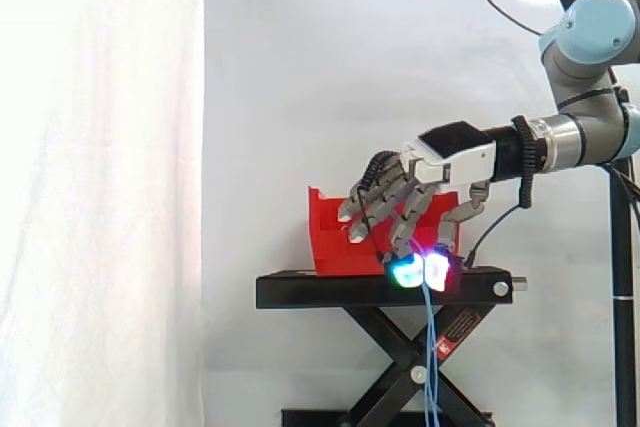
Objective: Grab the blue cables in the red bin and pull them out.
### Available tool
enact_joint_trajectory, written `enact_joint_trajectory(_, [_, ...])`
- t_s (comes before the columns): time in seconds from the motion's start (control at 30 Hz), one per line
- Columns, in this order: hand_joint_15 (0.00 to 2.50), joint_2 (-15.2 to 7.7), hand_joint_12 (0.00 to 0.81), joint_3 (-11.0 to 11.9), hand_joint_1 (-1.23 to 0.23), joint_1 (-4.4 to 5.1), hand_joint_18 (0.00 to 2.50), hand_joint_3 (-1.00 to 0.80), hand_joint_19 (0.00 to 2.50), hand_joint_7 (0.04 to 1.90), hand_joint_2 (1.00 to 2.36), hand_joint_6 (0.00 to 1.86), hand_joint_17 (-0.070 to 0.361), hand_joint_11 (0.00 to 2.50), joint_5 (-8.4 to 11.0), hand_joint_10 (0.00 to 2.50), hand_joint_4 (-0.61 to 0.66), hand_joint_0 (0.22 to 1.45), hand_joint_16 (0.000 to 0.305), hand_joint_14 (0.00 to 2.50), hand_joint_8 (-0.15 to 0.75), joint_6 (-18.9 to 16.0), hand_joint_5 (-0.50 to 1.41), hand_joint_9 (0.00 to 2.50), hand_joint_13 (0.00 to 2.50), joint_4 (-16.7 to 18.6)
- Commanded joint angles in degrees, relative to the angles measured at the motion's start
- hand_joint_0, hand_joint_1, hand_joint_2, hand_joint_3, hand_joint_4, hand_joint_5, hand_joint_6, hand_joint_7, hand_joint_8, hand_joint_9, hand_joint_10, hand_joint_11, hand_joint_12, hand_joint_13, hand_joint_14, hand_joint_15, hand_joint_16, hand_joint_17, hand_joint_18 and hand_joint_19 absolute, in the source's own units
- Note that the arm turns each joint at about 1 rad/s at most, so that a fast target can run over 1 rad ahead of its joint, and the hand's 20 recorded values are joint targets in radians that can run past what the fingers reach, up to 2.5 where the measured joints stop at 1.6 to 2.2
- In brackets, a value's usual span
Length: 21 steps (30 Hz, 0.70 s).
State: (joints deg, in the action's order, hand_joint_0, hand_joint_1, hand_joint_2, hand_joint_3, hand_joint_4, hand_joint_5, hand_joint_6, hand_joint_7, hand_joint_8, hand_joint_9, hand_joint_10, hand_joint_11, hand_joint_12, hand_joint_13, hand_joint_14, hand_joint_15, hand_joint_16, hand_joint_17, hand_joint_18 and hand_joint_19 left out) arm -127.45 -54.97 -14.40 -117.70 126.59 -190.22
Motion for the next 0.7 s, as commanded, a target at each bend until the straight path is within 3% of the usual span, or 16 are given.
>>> enact_joint_trajectory(0.0, [0.20, 0.01, 0.314, 0.83, -0.92, 0.08, 0.49, -1.00, 0.31, 0.95, 1.00, 0.31, 0.093, 0.11, 0.11, 0.00, -0.01, 0.84, 0.041, 0.01, 0.224, -6.49, 1.17, 0.76, 0.54, -0.50])
enact_joint_trajectory(0.07, [0.20, 0.01, 0.314, 1.01, -0.92, 0.17, 0.49, -1.00, 0.31, 0.94, 1.00, 0.31, 0.092, 0.11, 0.11, 0.01, -0.01, 0.84, 0.041, 0.01, 0.225, -12.65, 1.17, 0.76, 0.54, -1.73])
enact_joint_trajectory(0.33, [0.20, 0.01, 0.313, 1.01, -0.92, 0.43, 0.49, -1.00, 0.32, 0.94, 1.00, 0.32, 0.092, 0.11, 0.11, 0.00, -0.01, 0.84, 0.041, 0.01, 0.230, -22.40, 1.16, 0.75, 0.55, -2.79])
enact_joint_trajectory(0.53, [0.20, -0.08, 0.314, 1.01, -0.92, 0.61, 0.49, -1.00, 0.32, 0.93, 1.00, 0.32, 0.092, 0.12, -0.07, 0.00, -0.01, 0.84, 0.041, 0.01, 0.226, -26.01, 1.16, 0.75, 0.55, -2.88])
enact_joint_trajectory(0.67, [0.20, 0.01, 0.314, 1.01, -0.92, 0.87, 0.50, -1.00, 0.32, 0.94, 1.00, 0.31, 0.092, 0.11, -0.25, 0.00, -0.02, 0.84, 0.041, 0.01, 0.226, -24.60, 1.16, 0.75, 0.55, -2.61])
